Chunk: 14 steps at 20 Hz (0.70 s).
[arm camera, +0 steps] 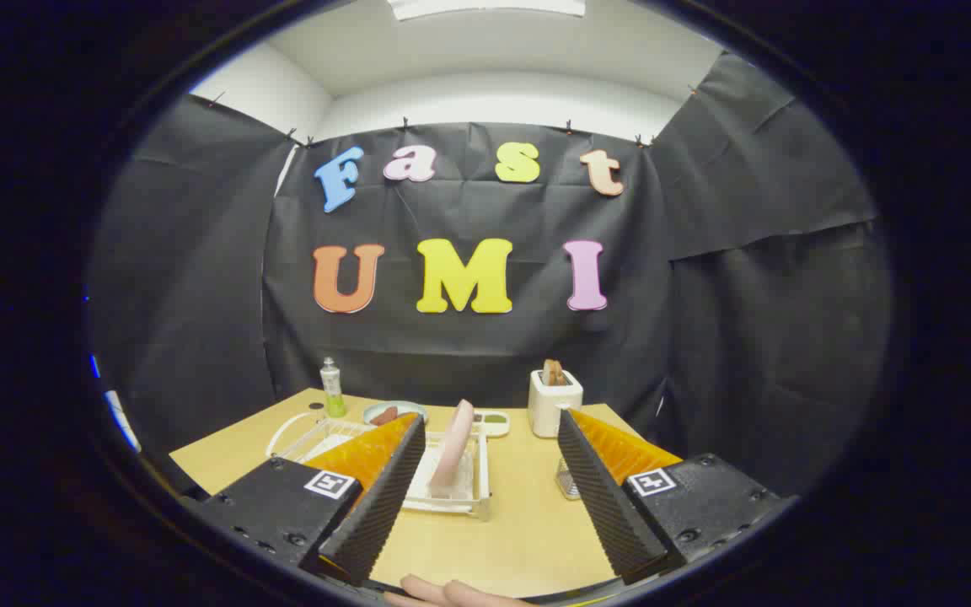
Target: Take the plate from the dish rack, then take the spoon from the basket and place it into the plate.
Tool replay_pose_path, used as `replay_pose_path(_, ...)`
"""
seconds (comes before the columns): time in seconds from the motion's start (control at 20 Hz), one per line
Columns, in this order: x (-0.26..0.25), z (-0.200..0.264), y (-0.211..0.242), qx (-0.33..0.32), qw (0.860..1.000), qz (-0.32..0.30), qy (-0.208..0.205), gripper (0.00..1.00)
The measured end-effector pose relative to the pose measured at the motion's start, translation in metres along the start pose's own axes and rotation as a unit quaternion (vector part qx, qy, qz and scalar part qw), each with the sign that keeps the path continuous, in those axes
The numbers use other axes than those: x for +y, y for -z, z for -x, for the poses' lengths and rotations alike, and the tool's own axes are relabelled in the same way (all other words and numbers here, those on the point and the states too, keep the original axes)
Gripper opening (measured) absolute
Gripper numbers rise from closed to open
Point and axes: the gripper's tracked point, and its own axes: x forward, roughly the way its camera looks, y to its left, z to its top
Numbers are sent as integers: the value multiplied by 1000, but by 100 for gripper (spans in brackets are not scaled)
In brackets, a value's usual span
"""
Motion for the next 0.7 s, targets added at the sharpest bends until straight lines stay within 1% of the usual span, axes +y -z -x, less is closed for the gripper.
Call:
replay_pose_path(0.1, 7, -1, 4, 2, 1000, 9, -7, 100)
replay_pose_path(0.3, 5, -2, 7, -5, 1000, 19, 3, 100)
replay_pose_path(0.45, 7, 0, 8, -6, 1000, 9, 0, 100)
replay_pose_path(0.7, 2, 4, 4, -15, 1000, 12, 6, 100)
